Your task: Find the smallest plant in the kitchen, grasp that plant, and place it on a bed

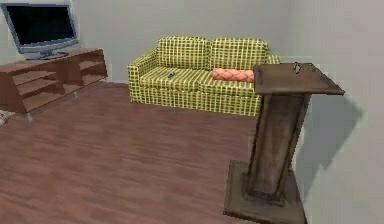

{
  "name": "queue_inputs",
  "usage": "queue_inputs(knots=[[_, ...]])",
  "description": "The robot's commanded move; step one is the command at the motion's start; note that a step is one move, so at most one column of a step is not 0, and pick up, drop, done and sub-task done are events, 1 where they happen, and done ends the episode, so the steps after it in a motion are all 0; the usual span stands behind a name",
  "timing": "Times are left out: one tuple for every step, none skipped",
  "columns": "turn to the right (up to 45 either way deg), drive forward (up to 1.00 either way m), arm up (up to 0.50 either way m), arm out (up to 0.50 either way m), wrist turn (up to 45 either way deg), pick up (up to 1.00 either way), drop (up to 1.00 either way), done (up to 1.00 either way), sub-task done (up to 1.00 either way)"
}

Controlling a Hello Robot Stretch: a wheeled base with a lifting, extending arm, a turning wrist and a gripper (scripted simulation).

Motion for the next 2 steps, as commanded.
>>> queue_inputs(knots=[[-45.0,0.00,0.00,0.00,0.0,0.00,0.00,0.00,0.00],[-27.0,0.00,0.00,0.00,0.0,0.00,0.00,0.00,0.00]])
